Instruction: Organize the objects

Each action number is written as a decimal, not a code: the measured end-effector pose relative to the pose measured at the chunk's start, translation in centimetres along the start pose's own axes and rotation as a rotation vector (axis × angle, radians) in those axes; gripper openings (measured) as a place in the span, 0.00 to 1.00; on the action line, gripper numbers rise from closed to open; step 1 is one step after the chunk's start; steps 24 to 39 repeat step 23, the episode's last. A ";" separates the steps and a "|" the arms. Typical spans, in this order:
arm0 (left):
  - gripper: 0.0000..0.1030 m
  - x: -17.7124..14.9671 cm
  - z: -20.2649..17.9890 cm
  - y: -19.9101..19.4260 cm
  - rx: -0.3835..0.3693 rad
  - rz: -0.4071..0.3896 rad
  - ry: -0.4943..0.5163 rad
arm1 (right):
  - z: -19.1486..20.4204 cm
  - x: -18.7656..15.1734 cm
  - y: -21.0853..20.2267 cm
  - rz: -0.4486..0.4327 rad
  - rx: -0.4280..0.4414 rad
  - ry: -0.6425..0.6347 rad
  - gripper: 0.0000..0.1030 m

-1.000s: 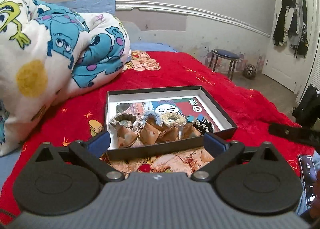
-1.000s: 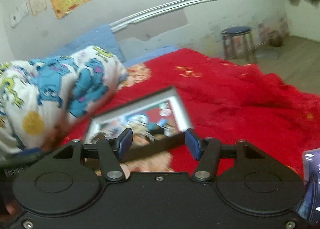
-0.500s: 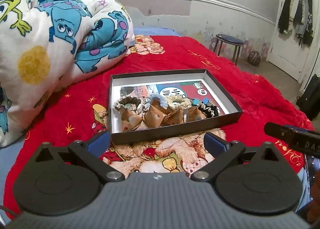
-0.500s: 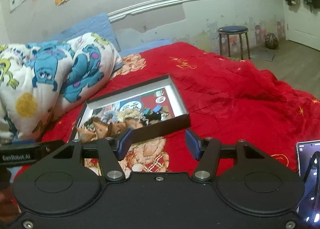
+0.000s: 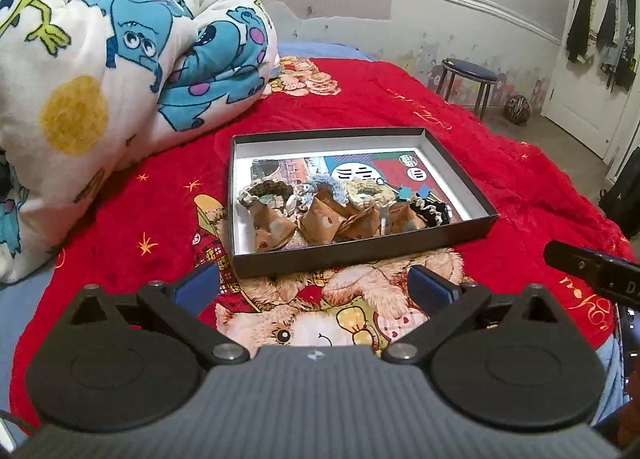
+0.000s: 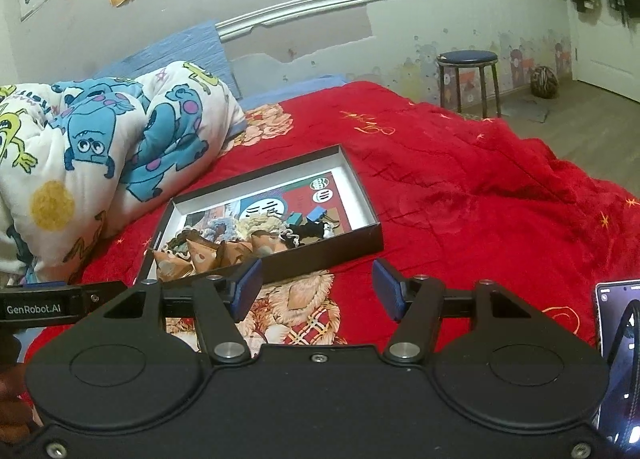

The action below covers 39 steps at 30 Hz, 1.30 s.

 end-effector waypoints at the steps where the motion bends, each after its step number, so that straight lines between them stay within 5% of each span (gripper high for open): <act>1: 1.00 -0.1 0.1 0.1 0.004 0.003 0.001 | 0.0 0.0 0.0 0.001 0.000 0.003 0.58; 12: 1.00 -0.9 0.2 1.1 0.010 0.030 0.018 | -0.2 -0.2 0.2 -0.001 -0.010 -0.006 0.61; 22: 1.00 -3.0 0.2 3.3 0.002 0.106 0.012 | 0.0 -0.6 0.8 0.002 -0.044 -0.036 0.73; 39: 1.00 -3.2 0.3 3.5 0.006 0.113 0.004 | 0.1 -0.7 0.9 0.003 -0.047 -0.045 0.74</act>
Point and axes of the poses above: each gripper's, at about its wrist camera, not at the fingertips, and y roughly the way its jaws point, z to its left, x to its top, the point moved 9 cm from there along y, roughly the way its jaws point, and after that the axes turned 12 degrees about -z, right-handed, at the moved point
